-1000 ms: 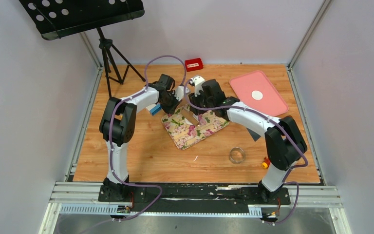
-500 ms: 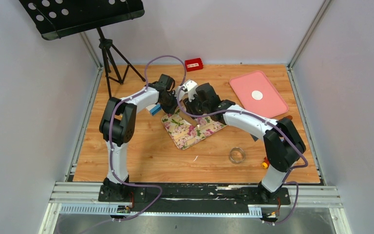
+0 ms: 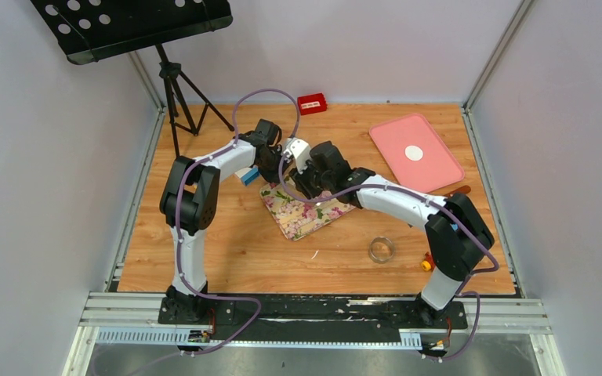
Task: Roll out the dumpling wrappers from the dough
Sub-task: Flatten out the dough on the work surface.
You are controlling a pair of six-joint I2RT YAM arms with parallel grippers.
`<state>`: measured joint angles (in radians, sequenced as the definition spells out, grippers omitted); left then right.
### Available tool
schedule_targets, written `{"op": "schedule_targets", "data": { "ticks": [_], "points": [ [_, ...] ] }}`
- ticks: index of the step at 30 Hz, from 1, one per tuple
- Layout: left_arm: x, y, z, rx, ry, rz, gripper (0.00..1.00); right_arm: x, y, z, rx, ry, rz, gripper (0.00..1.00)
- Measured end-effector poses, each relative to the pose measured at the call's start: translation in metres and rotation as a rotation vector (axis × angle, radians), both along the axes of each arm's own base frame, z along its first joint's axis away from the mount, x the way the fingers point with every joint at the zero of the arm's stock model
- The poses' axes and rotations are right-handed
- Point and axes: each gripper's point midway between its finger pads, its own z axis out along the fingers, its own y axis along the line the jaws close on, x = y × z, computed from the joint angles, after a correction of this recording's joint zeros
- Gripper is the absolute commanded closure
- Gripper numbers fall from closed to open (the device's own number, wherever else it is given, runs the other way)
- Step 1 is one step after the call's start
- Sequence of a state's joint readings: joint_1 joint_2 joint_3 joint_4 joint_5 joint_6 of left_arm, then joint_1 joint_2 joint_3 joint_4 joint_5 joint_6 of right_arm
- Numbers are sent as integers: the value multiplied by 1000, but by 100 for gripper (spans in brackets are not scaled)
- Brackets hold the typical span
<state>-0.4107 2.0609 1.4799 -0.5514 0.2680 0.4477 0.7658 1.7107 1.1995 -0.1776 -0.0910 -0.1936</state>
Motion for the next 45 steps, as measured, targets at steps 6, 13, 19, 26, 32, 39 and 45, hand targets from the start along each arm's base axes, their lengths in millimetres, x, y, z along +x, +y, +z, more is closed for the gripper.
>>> {"op": "schedule_targets", "data": {
  "ticks": [6, 13, 19, 26, 32, 39, 45],
  "points": [
    [0, 0, 0, 0, 0, 0, 100, -23, 7, -7, 7, 55, 73, 100],
    [0, 0, 0, 0, 0, 0, 100, -41, 9, -6, 18, 106, 135, 100],
    [0, 0, 0, 0, 0, 0, 100, -52, -13, 7, 55, 181, 163, 100],
    [0, 0, 0, 0, 0, 0, 100, -11, -47, 50, 129, 101, 120, 100],
    [0, 0, 0, 0, 0, 0, 100, 25, -60, 69, 158, 34, 78, 100],
    [0, 0, 0, 0, 0, 0, 100, 36, -49, 26, 133, 126, 28, 100],
    [0, 0, 0, 0, 0, 0, 100, 42, -46, 12, 126, 160, -34, 100]
  ]
}}
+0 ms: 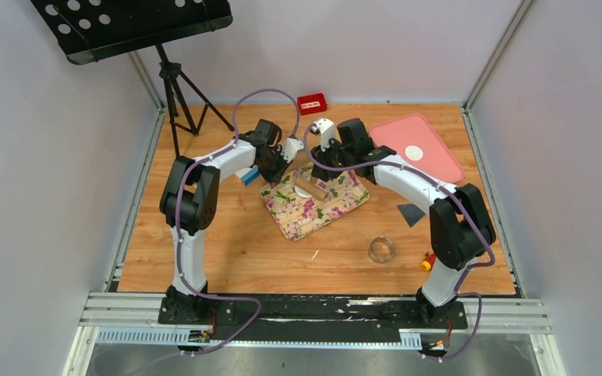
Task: Roll out the dumpling wrappers from the dough
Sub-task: Flatten out the dough on the work surface.
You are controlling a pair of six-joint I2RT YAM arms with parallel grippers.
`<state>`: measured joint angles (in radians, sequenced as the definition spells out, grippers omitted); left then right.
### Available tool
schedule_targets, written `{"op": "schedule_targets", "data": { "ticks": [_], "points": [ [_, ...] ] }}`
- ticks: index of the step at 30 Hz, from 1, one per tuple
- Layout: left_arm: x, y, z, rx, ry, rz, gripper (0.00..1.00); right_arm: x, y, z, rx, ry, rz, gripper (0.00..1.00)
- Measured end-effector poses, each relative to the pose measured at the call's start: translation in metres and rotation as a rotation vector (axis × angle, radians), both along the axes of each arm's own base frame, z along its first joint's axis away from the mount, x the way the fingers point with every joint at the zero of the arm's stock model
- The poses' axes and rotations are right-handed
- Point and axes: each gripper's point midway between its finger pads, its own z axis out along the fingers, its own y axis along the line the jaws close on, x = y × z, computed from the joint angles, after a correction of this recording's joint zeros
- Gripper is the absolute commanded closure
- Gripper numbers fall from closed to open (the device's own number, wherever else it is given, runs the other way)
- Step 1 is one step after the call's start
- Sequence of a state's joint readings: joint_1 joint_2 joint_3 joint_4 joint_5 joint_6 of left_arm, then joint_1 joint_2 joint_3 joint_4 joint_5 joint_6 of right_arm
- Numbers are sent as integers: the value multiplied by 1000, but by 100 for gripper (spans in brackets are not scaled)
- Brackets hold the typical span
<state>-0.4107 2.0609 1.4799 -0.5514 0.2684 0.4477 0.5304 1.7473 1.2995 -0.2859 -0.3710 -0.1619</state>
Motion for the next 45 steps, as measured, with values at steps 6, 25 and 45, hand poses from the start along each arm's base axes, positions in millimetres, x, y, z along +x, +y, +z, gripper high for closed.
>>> {"op": "schedule_targets", "data": {
  "ticks": [6, 25, 45],
  "points": [
    [0, 0, 0, 0, 0, 0, 100, 5, 2, 4, 10, -12, -34, 100],
    [0, 0, 0, 0, -1, 0, 100, 15, 0, 4, -12, -38, -107, 100],
    [0, 0, 0, 0, -1, 0, 100, 16, -10, -7, -50, -97, -177, 100]
  ]
}}
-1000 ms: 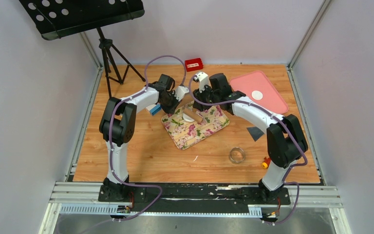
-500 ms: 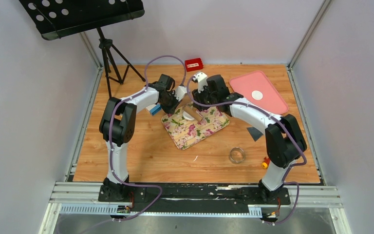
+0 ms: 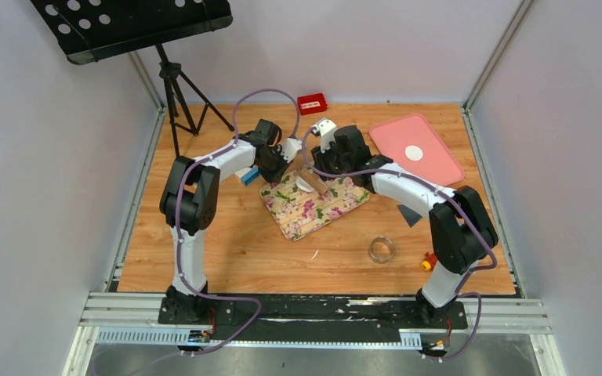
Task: Roll out the dumpling wrappers from the dough
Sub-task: Flatten out the dough on the work surface.
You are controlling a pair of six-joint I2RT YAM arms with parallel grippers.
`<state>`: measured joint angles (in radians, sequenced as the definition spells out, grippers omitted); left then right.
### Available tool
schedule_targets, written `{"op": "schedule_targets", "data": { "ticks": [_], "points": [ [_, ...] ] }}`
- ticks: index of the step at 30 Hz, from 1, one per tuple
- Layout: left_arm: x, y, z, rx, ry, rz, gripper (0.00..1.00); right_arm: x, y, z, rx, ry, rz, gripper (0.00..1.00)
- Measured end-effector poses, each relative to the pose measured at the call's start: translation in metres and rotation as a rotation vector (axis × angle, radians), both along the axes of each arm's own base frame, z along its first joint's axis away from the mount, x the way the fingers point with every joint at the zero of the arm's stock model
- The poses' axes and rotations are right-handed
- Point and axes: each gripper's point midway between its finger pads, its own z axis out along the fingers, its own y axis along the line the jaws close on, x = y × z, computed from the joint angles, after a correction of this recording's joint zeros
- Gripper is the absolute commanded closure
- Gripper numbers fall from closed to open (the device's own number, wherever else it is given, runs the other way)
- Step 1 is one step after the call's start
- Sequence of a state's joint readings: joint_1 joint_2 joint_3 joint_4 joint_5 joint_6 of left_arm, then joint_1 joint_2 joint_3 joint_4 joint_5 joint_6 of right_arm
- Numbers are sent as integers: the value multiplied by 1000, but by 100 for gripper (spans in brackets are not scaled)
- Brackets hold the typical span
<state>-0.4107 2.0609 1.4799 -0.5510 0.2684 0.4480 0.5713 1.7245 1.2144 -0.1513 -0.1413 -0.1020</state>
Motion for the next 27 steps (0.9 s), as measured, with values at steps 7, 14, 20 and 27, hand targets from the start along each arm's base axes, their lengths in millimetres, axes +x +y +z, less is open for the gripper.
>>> {"op": "schedule_targets", "data": {
  "ticks": [7, 14, 20, 27],
  "points": [
    [0, 0, 0, 0, 0, 0, 100, 1, -6, -3, -19, -2, -25, 100],
    [0, 0, 0, 0, 0, 0, 100, 5, -28, -10, -91, -7, -92, 100],
    [0, 0, 0, 0, 0, 0, 100, 3, -38, -10, -122, -10, -96, 100],
    [0, 0, 0, 0, 0, 0, 100, -13, -50, -8, -194, -23, -29, 100]
  ]
}}
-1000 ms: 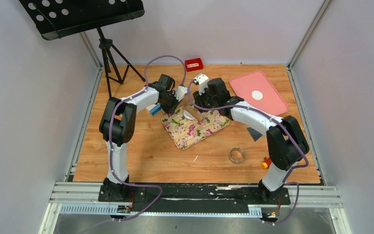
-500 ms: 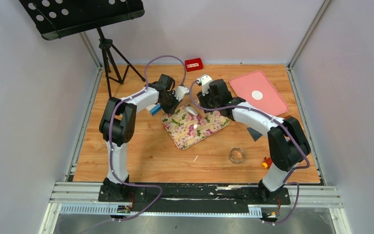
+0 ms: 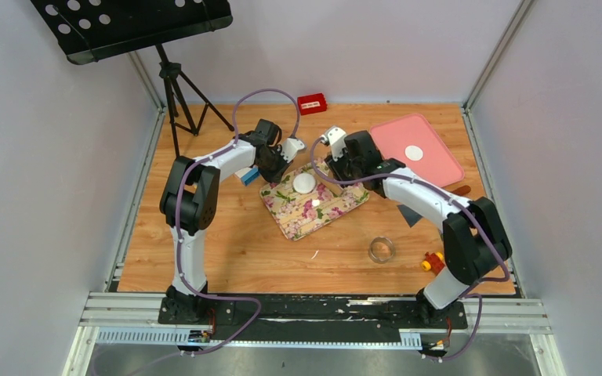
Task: Roll out the dumpling wrappers from the dough
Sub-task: Flatten out the dough on the work surface.
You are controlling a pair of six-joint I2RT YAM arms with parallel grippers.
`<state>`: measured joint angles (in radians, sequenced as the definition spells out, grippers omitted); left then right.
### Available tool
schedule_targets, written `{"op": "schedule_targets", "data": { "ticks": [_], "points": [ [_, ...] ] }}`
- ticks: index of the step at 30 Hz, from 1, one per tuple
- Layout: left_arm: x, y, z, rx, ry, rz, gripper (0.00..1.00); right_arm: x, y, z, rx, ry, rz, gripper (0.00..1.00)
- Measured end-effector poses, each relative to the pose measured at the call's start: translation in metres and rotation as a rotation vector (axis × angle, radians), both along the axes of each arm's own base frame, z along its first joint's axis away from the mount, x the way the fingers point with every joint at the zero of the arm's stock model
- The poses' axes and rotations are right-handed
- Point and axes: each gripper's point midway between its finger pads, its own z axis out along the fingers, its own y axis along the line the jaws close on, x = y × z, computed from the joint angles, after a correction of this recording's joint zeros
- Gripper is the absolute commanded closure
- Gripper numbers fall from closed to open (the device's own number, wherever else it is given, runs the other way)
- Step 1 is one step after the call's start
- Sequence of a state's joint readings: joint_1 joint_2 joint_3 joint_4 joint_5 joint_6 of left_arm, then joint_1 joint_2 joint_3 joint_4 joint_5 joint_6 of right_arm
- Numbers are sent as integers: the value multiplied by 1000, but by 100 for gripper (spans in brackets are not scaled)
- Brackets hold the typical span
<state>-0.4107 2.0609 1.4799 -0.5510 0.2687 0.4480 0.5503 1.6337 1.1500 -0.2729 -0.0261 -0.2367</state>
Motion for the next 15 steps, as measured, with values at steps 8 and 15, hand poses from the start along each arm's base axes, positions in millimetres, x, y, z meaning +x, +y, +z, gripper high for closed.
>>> {"op": "schedule_targets", "data": {
  "ticks": [8, 15],
  "points": [
    [0, 0, 0, 0, 0, -2, 100, -19, 7, 43, 11, -121, 228, 100],
    [0, 0, 0, -1, 0, -3, 100, -28, 40, 83, 76, -233, 470, 100]
  ]
}}
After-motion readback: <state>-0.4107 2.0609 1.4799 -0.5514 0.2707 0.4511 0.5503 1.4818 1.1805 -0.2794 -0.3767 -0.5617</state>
